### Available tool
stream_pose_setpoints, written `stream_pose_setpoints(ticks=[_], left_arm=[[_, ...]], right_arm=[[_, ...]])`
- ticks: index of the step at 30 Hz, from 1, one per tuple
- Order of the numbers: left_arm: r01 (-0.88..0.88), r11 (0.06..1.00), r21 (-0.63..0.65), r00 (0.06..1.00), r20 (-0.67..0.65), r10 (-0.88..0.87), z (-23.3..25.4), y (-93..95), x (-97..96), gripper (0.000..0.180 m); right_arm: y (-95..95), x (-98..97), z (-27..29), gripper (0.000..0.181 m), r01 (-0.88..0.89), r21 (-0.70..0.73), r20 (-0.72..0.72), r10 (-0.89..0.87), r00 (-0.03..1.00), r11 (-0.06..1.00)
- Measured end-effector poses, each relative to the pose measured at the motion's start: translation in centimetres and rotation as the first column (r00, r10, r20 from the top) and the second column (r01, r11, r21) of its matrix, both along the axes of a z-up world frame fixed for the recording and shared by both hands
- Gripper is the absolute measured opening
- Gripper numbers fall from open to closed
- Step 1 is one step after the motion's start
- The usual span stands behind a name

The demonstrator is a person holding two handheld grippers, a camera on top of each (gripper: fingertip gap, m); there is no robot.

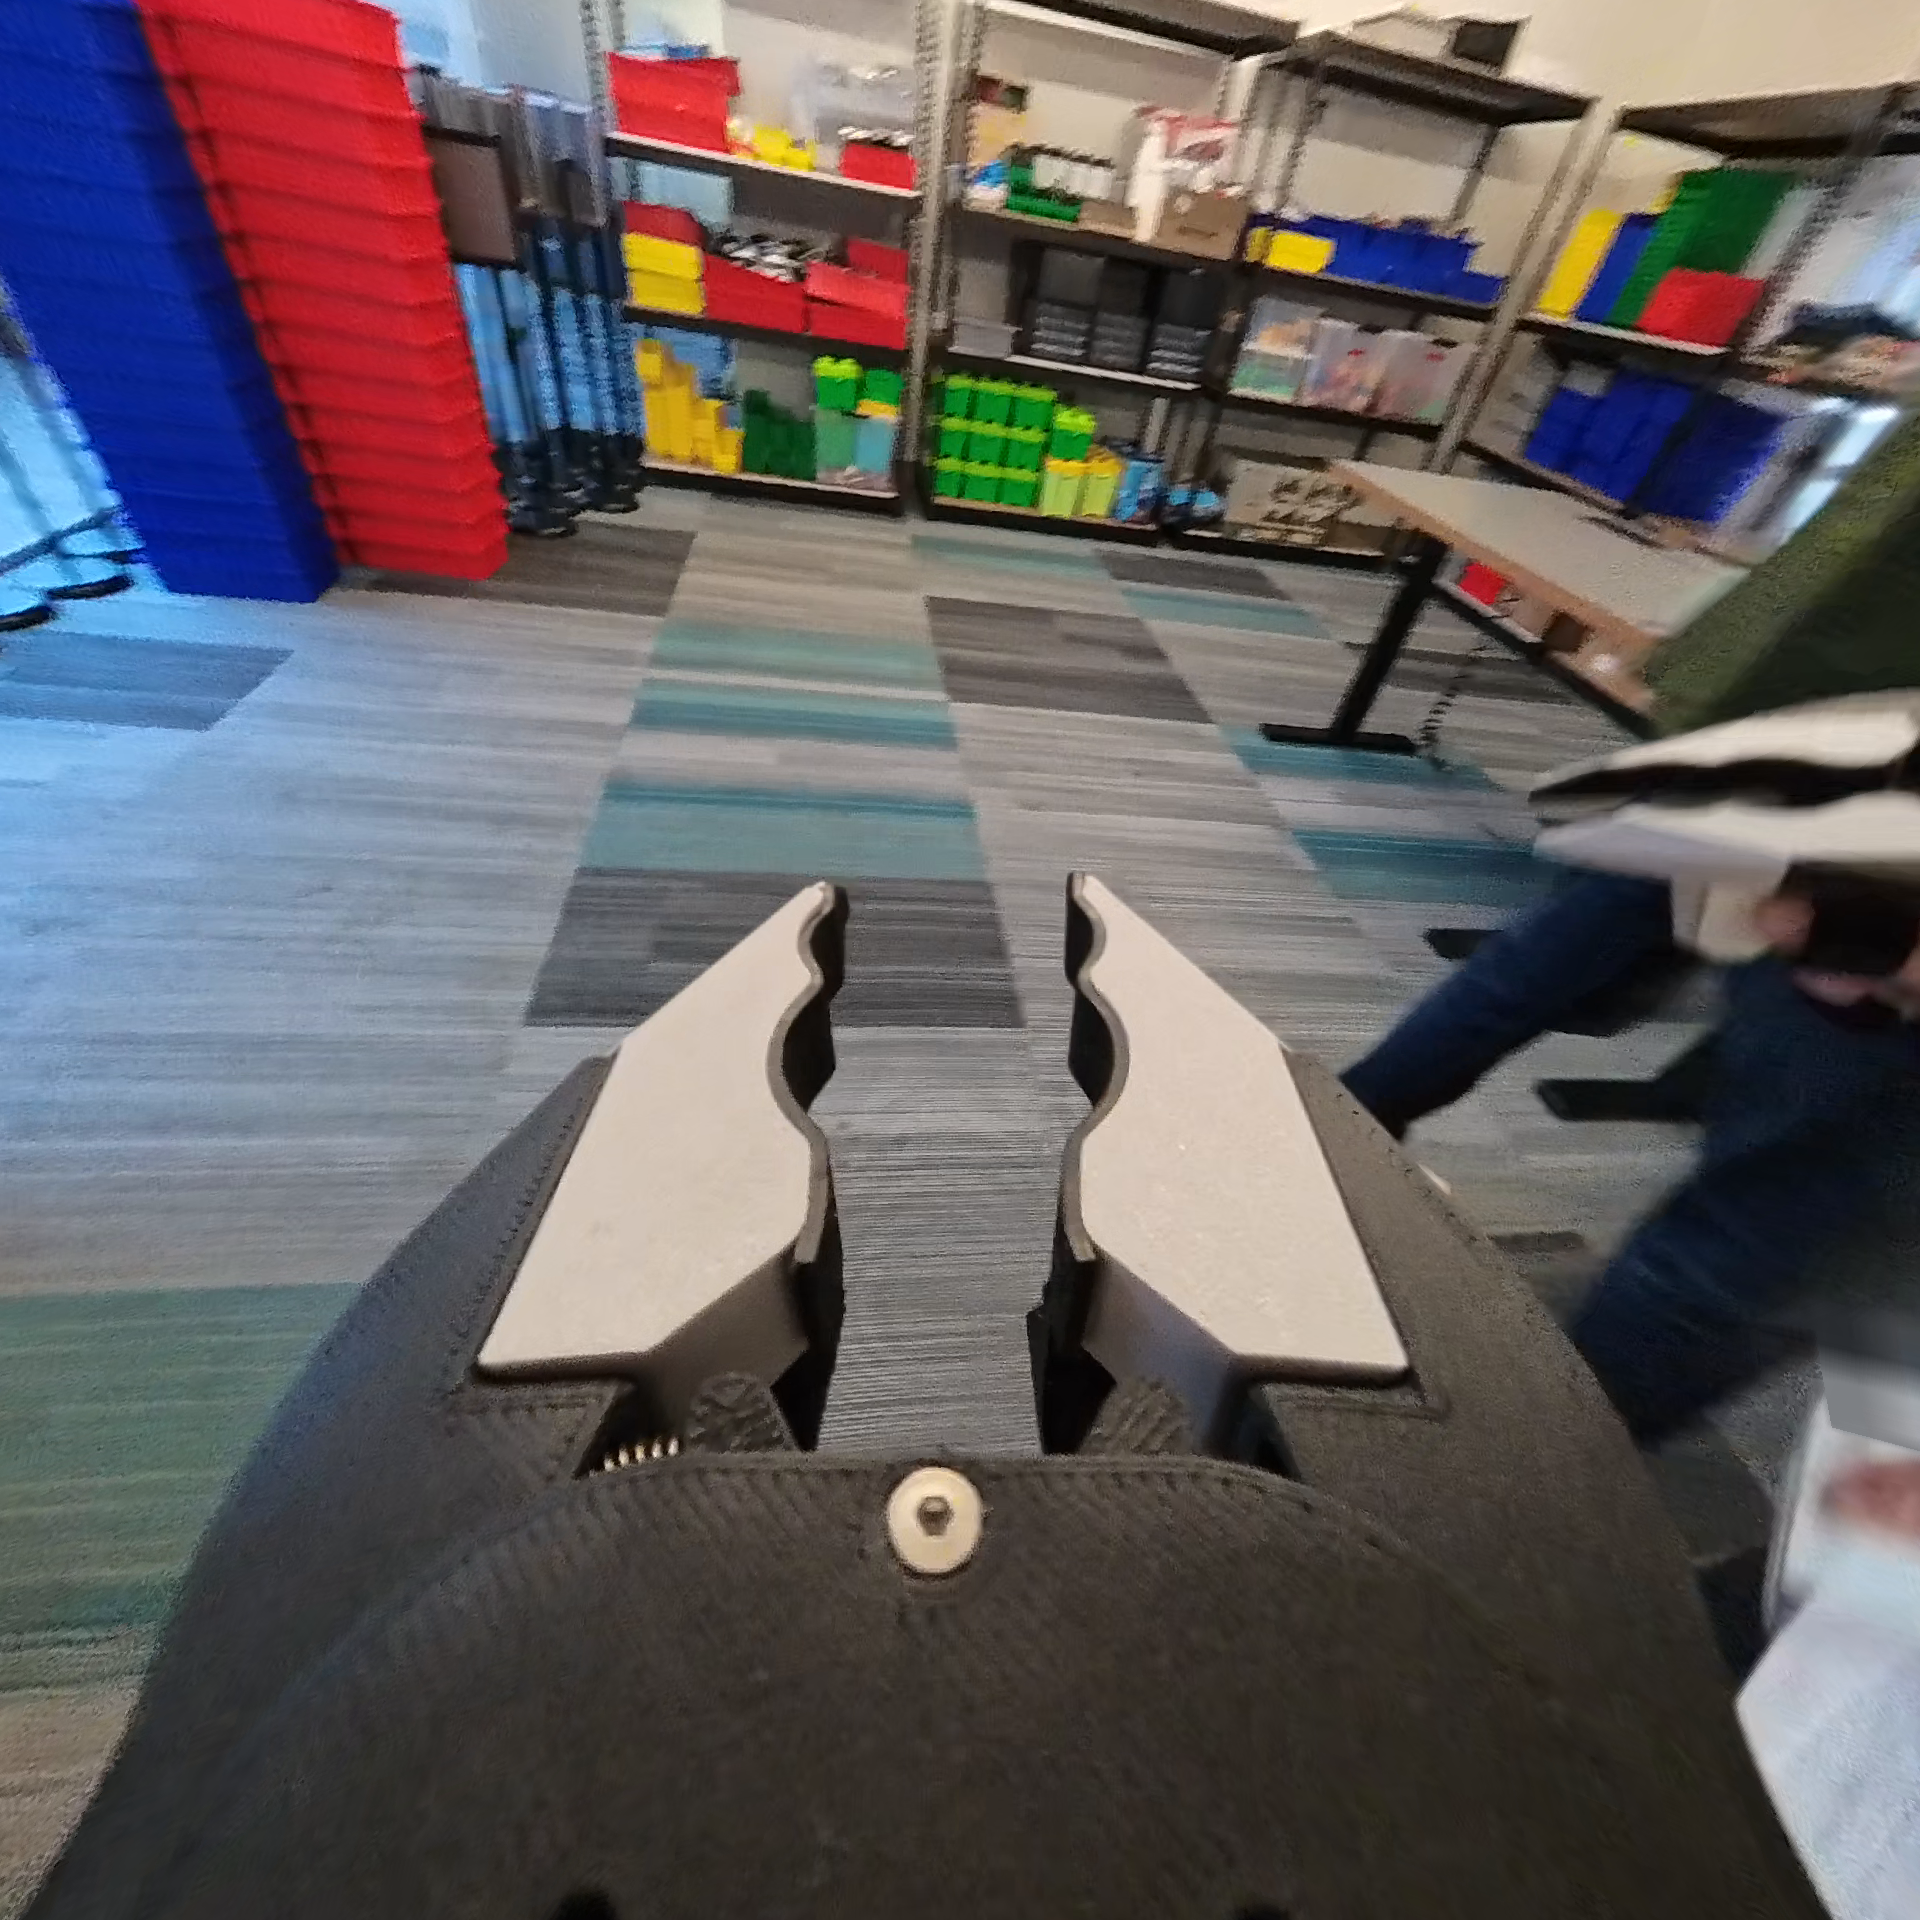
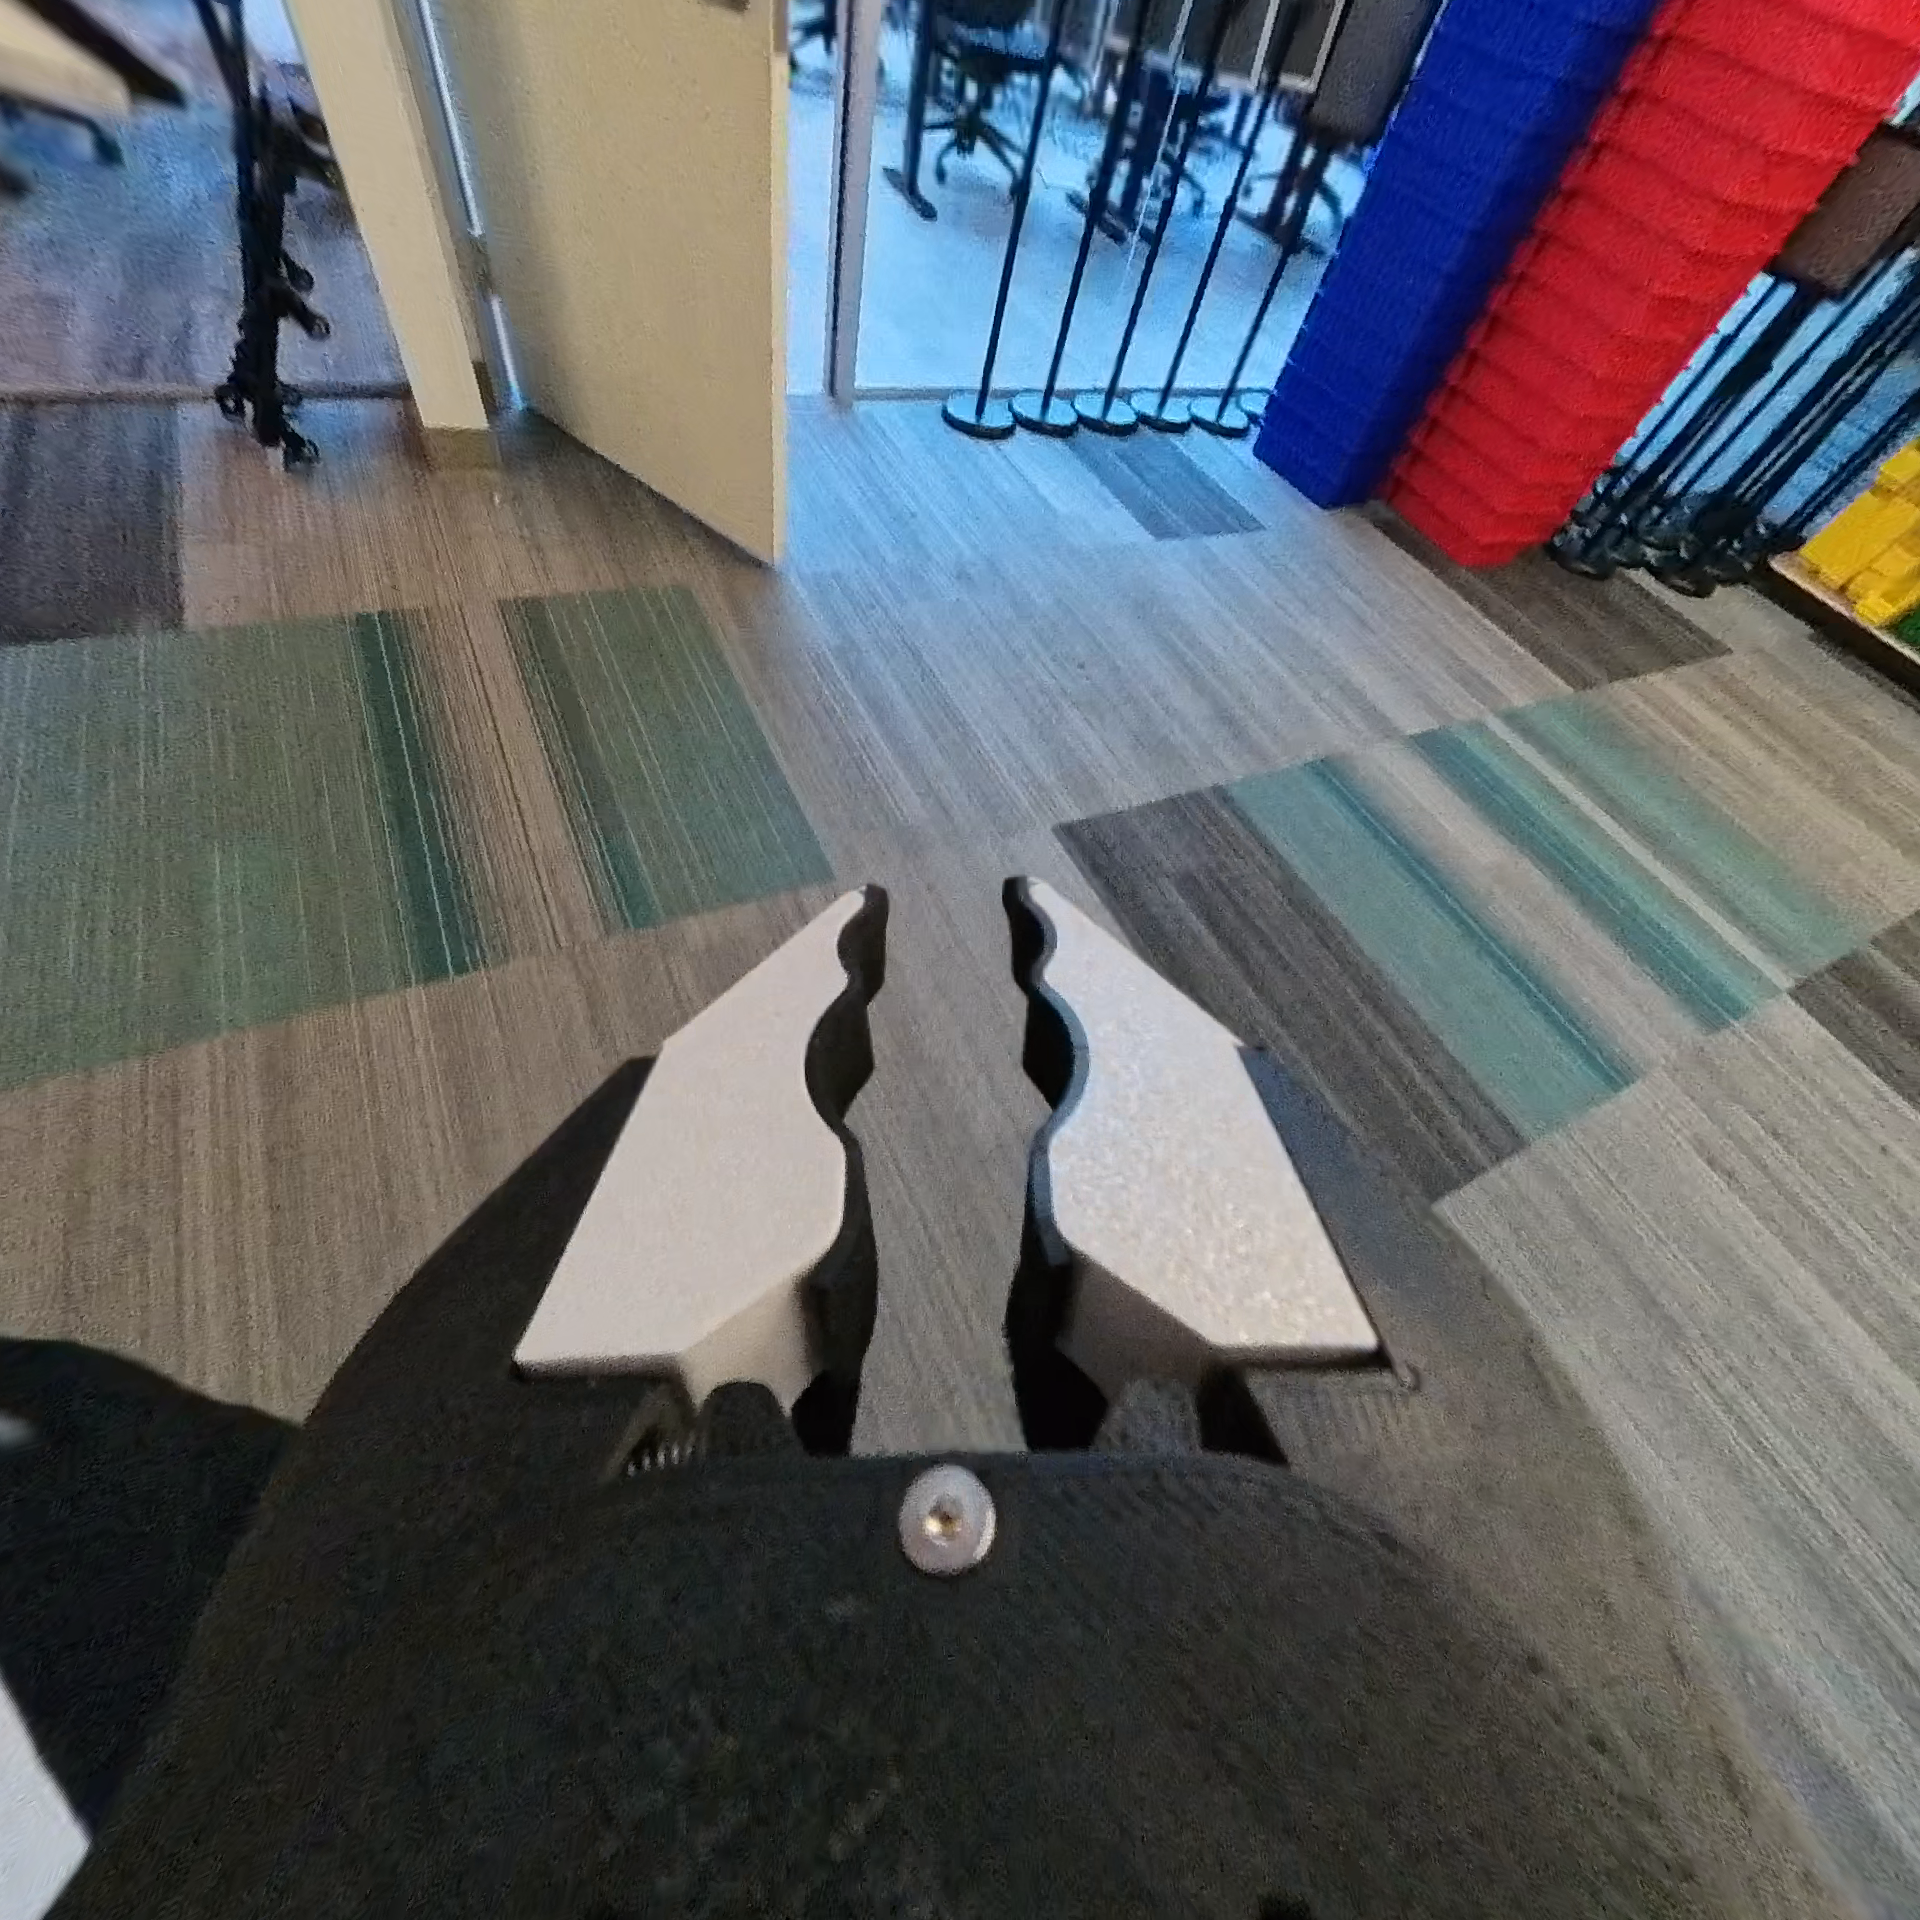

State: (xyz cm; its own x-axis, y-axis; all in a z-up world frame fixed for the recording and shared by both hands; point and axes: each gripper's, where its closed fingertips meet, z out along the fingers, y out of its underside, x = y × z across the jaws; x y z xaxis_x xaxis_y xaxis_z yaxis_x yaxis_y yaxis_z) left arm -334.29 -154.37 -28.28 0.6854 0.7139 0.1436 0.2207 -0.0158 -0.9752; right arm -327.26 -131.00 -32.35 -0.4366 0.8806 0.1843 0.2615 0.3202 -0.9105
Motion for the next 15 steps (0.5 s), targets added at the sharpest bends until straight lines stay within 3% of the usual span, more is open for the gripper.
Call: stream_pose_setpoints(ticks=[7, 12, 15], left_arm=[[-0.269, 0.960, -0.080, 0.959, 0.066, 0.275, -4.2, -7.7, -16.7, 0.039], [-0.242, 0.962, -0.128, 0.970, -0.028, 0.240, -2.7, -9.4, -34.8, 0.038], [-0.182, 0.978, -0.104, 0.983, -0.006, 0.183, -0.1, -8.4, -47.1, 0.040]], right_arm=[[-0.2, -28.5, 3.4, 0.022, -0.130, 0.021, -0.078, 0.131, 0.988, 0.991], [0.2, -48.3, 3.4, 0.024, -0.071, -0.019, -0.151, 0.067, 0.986, 0.997], [2.9, -56.4, 0.9, 0.025, 0.049, -0.025, -0.073, -0.051, 0.996, 0.998]])
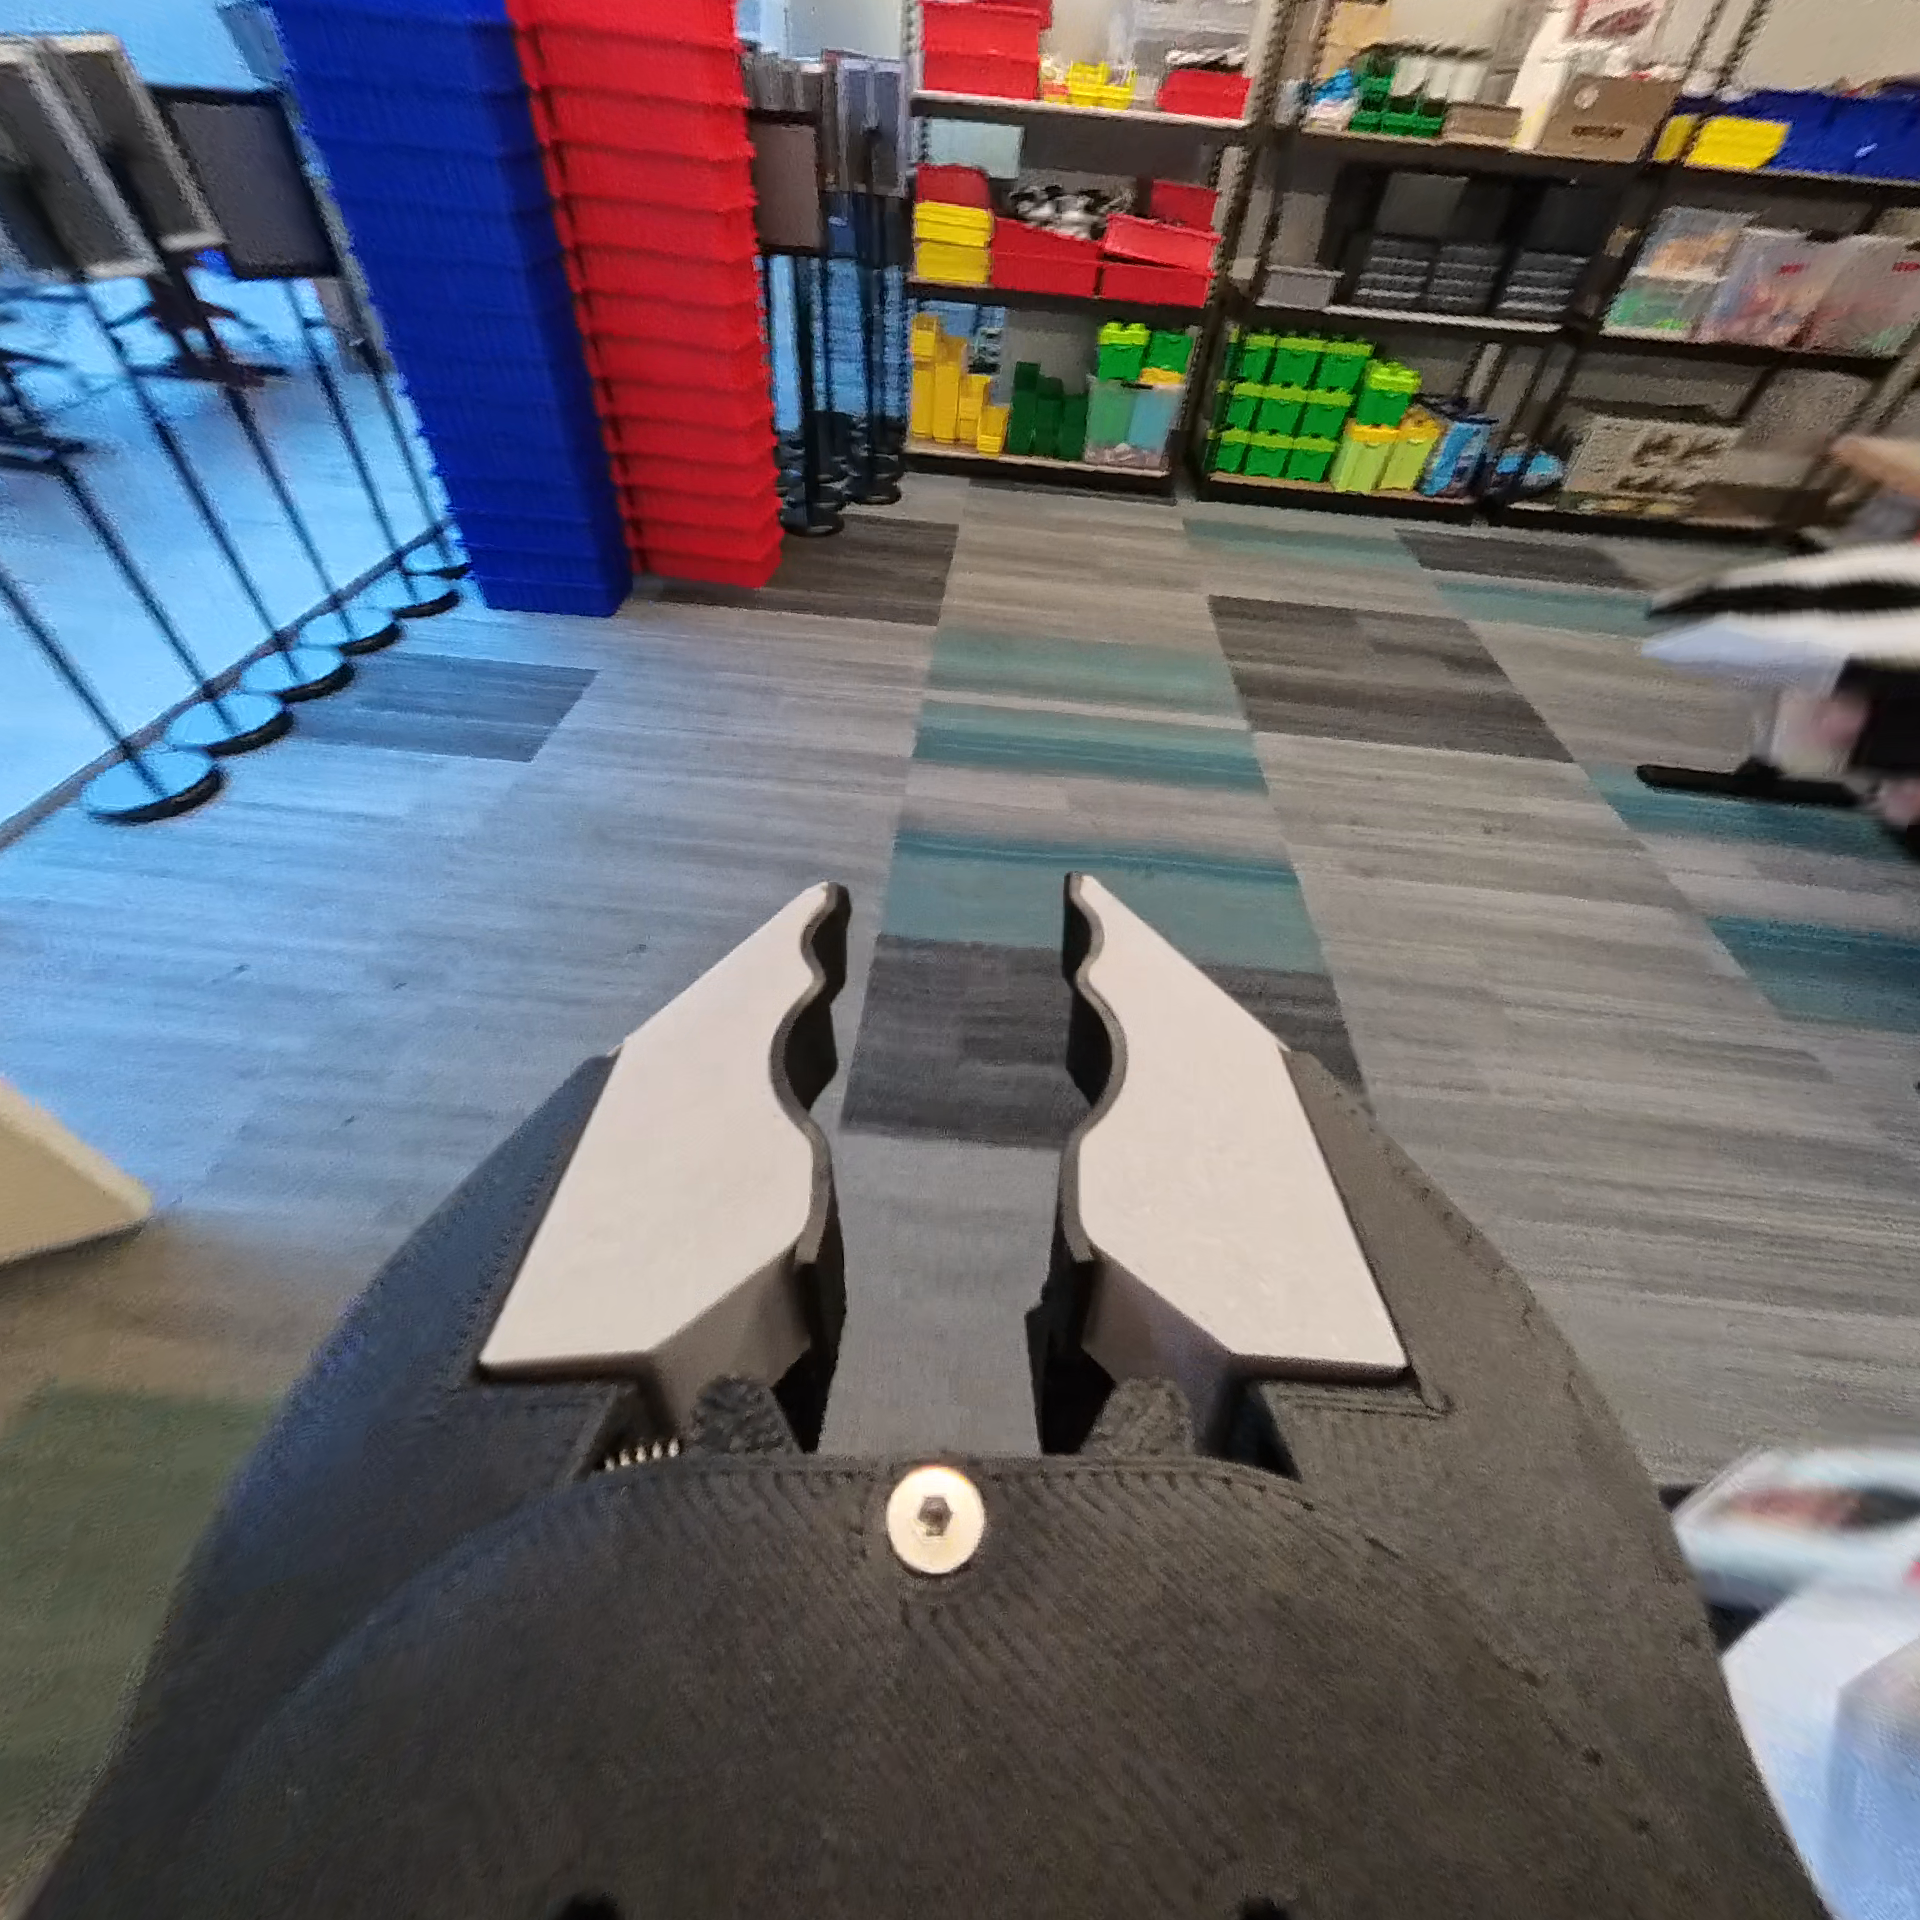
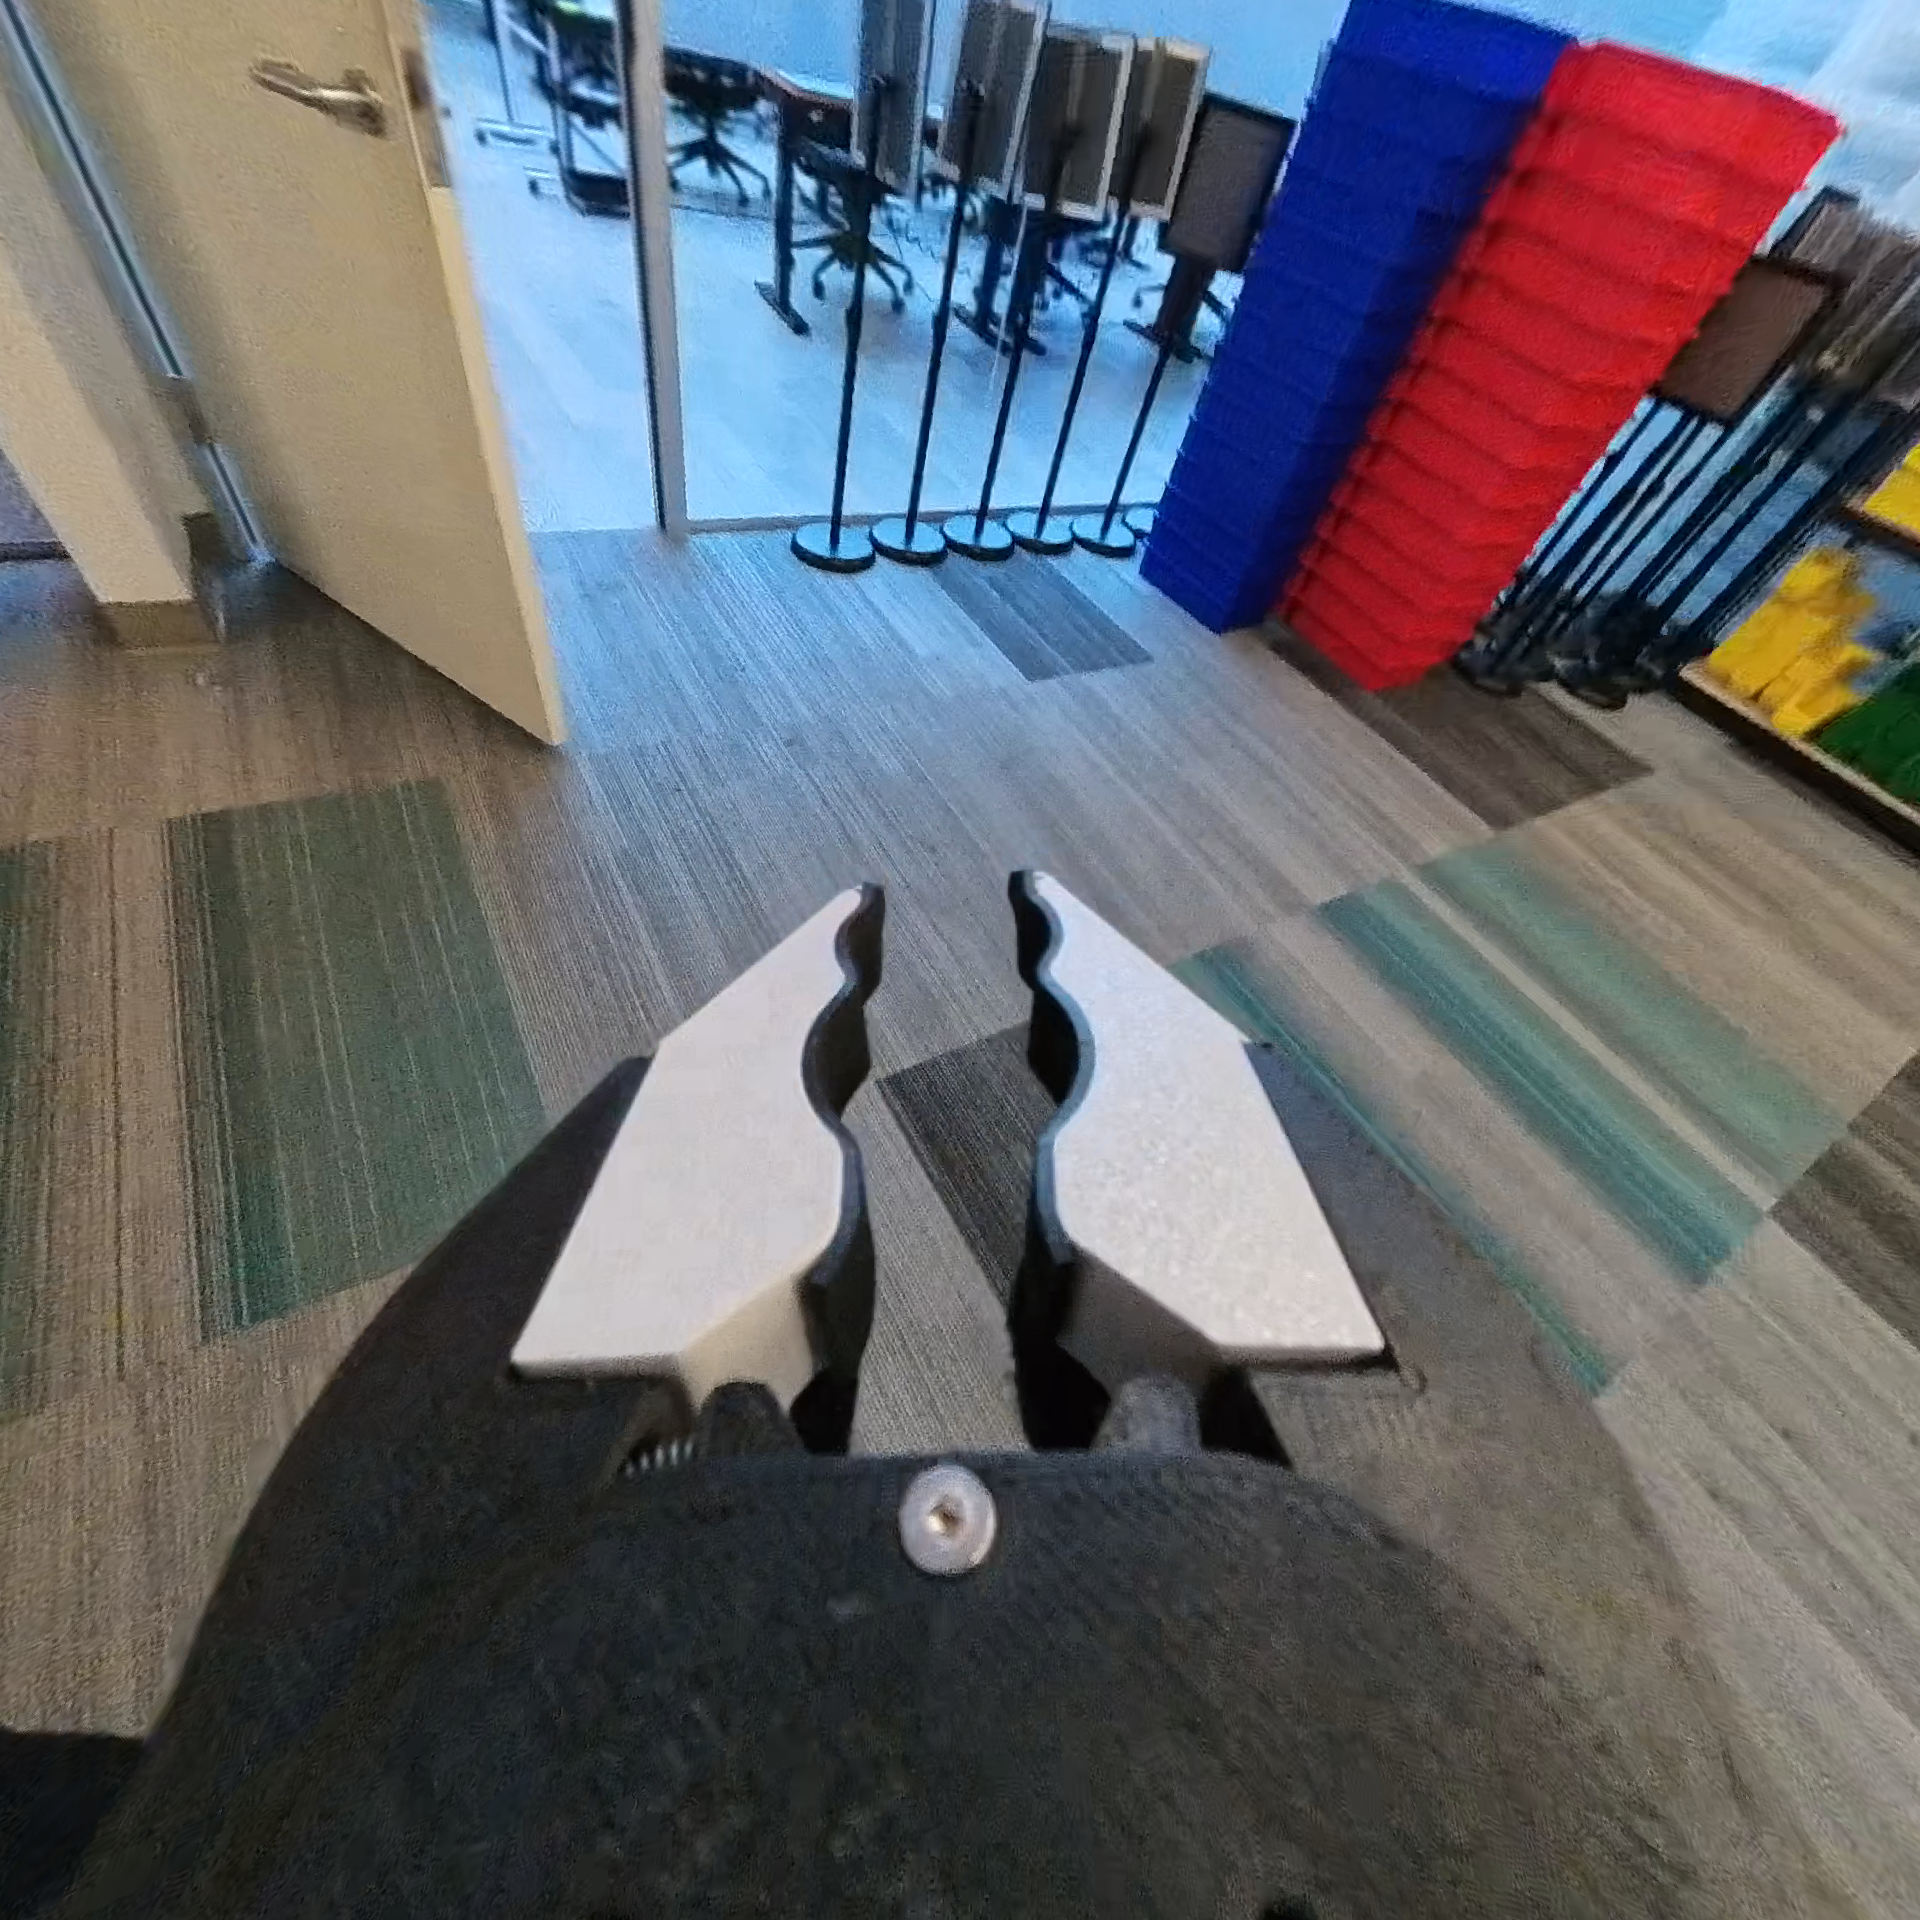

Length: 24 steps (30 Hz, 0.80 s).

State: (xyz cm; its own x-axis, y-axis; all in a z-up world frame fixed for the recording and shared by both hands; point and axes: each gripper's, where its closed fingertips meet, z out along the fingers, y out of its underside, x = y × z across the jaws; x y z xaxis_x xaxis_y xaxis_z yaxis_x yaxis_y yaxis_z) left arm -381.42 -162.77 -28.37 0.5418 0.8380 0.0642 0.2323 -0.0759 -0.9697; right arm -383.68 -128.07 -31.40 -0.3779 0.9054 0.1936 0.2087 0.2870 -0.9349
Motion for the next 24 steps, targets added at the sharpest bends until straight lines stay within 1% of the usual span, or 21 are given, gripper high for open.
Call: stream_pose_setpoints(ticks=[1, 3, 5, 8, 10, 13, 14, 16, 20, 22, 24], left_arm=[[0.031, 0.999, 0.010, 0.999, -0.015, -0.030, 1.4, 0.7, -4.0, 0.040], [0.051, 0.999, -0.005, 0.995, -0.082, -0.051, 4.0, 1.5, -11.8, 0.039], [0.052, 0.999, 0.009, 0.992, -0.118, -0.051, 5.3, 1.8, -19.3, 0.038], [0.032, 0.997, 0.074, 0.995, -0.091, -0.025, 5.2, 1.7, -29.8, 0.040], [-0.016, 0.996, 0.089, 0.995, -0.099, 0.025, 4.8, 0.7, -36.3, 0.040], [-0.162, 0.983, 0.089, 0.978, -0.120, 0.173, 3.8, -1.8, -45.5, 0.034], [-0.199, 0.974, 0.108, 0.973, -0.093, 0.209, 3.5, -2.4, -48.2, 0.035], [-0.196, 0.971, 0.133, 0.977, -0.056, 0.205, 3.4, -2.8, -53.1, 0.036], [-0.303, 0.946, 0.113, 0.949, -0.053, 0.310, 2.8, -7.0, -62.5, 0.037], [-0.341, 0.935, 0.100, 0.936, -0.053, 0.347, 2.0, -9.8, -67.6, 0.037], [-0.360, 0.931, 0.062, 0.931, -0.046, 0.363, 0.9, -13.1, -73.3, 0.037]], right_arm=[[0.9, -2.1, -0.4, 0.025, 0.016, -0.017, 0.014, -0.015, 1.000, 1.000], [3.7, -6.1, -1.0, 0.023, 0.081, -0.007, 0.021, -0.081, 0.996, 0.997], [6.5, -10.4, -1.7, 0.023, 0.143, 0.007, 0.038, -0.143, 0.989, 0.990], [9.9, -18.4, -2.7, 0.021, 0.231, -0.008, 0.039, -0.230, 0.972, 0.973], [10.6, -25.9, -3.5, 0.020, 0.223, -0.022, 0.041, -0.222, 0.974, 0.975], [8.1, -40.6, -3.3, 0.019, 0.087, -0.033, 0.027, -0.086, 0.996, 0.996], [5.8, -46.0, -2.3, 0.019, 0.005, -0.057, 0.029, -0.004, 1.000, 0.998], [-0.4, -56.2, 1.1, 0.021, -0.189, -0.068, -0.010, 0.189, 0.982, 0.980], [-15.0, -74.5, 8.1, 0.024, -0.446, 0.033, -0.194, 0.443, 0.875, 0.895], [-22.2, -82.0, 9.9, 0.024, -0.528, 0.009, -0.258, 0.513, 0.819, 0.849], [-28.5, -88.5, 10.3, 0.024, -0.589, -0.046, -0.290, 0.553, 0.781, 0.807]])
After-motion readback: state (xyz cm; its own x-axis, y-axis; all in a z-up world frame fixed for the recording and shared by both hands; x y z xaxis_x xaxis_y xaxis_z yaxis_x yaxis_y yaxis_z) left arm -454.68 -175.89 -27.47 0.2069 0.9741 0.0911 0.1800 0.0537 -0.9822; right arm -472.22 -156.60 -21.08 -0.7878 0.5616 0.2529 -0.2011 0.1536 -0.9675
